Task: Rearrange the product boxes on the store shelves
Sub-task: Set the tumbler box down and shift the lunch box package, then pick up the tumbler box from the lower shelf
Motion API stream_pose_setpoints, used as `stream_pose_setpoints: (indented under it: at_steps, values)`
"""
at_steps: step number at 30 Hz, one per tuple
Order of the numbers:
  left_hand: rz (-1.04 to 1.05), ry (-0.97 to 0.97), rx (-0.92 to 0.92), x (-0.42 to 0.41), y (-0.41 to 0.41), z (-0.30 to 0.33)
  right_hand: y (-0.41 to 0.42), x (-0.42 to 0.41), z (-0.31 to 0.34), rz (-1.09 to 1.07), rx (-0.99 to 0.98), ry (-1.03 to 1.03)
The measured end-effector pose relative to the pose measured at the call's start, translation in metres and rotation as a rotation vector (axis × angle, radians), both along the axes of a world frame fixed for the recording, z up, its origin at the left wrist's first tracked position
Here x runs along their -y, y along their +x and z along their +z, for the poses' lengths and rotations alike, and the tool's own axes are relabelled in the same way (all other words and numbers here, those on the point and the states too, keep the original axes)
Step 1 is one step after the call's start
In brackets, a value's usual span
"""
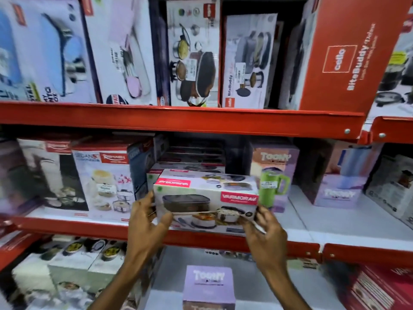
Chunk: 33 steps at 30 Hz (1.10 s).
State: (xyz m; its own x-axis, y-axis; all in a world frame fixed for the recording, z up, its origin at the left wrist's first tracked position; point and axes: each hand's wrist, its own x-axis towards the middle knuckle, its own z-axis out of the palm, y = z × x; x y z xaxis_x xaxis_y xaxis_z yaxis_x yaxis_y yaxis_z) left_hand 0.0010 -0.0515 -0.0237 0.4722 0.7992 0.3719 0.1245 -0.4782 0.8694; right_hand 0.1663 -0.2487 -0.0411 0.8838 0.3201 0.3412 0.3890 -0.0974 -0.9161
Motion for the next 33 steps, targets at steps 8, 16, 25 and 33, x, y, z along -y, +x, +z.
stream_pose_setpoints:
  at_steps: [8,16,25,33]
  values:
    - [0.087,-0.080,0.023,-0.035,-0.022,-0.019,-0.017,-0.062,-0.019,0.084,-0.009,-0.066]
    - [0.112,-0.008,0.030,-0.041,-0.021,-0.035,-0.013,-0.054,-0.031,0.136,0.093,-0.106]
    - [-0.031,-0.127,-0.213,0.019,-0.048,-0.166,-0.011,0.050,-0.130,-0.113,0.178,-0.163]
    - [-0.540,-0.299,-0.609,0.040,-0.019,-0.224,-0.016,0.046,-0.196,0.562,-0.218,-0.659]
